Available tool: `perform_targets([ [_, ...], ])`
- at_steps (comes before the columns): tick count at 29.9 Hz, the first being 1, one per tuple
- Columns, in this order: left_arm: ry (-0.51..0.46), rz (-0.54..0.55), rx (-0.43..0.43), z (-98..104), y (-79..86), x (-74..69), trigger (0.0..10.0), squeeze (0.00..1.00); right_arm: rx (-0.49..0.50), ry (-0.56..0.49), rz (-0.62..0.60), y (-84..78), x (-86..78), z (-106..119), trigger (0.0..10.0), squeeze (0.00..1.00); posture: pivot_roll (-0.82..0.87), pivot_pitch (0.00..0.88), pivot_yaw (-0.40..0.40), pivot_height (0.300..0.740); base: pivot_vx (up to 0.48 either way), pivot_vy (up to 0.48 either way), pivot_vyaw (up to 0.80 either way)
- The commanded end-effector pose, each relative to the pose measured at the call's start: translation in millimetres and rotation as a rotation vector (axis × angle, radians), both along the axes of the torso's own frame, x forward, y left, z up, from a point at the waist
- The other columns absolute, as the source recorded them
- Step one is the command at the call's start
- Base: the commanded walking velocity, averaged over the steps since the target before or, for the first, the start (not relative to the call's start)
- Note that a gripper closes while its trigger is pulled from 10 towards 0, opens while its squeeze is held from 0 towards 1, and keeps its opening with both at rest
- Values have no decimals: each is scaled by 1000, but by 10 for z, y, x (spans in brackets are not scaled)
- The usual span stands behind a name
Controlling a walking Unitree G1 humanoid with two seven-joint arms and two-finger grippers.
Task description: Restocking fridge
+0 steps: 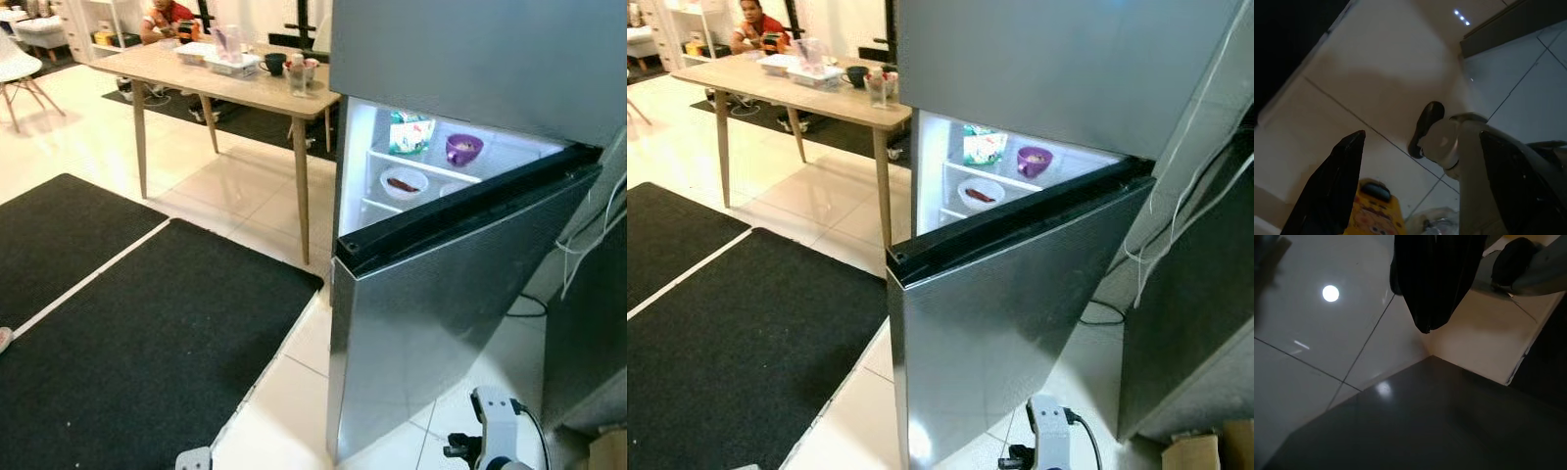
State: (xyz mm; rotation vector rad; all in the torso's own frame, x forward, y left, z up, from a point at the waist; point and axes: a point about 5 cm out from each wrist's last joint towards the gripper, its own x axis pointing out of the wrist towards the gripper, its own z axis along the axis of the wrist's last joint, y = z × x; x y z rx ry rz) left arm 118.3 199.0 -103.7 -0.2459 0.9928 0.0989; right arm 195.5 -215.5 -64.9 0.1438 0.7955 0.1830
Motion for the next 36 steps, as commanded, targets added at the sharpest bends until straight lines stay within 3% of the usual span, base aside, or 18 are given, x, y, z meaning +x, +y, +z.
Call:
perform_targets([
  [1,13,-8,20,-3,51,-34,10000,0,21,-39,-6,-10,60,46,10000,0,-82,0,-33,740,0,0,0],
  [4,13,-8,22,-3,56,-35,10000,0,26,-47,-6,-5,78,57,10000,0,-82,0,-33,740,0,0,0],
  [5,14,-8,27,-1,66,-35,10000,0,33,-90,24,26,189,126,10000,0,-82,0,-33,740,307,0,0],
  [11,14,-9,31,1,73,-31,10000,0,30,-129,53,59,306,198,10000,0,-81,0,-33,740,310,0,0],
  [18,14,-10,32,1,73,-31,10000,0,10,-118,65,59,298,188,10000,0,-81,0,-33,740,311,0,0],
  [24,18,-17,37,-1,81,-39,10000,0,-38,-52,61,-13,128,85,10000,0,-81,0,-29,740,308,0,0],
  [36,14,-26,37,6,79,-18,10000,0,3,-113,88,36,268,179,10000,0,-83,0,-28,740,308,0,0],
])
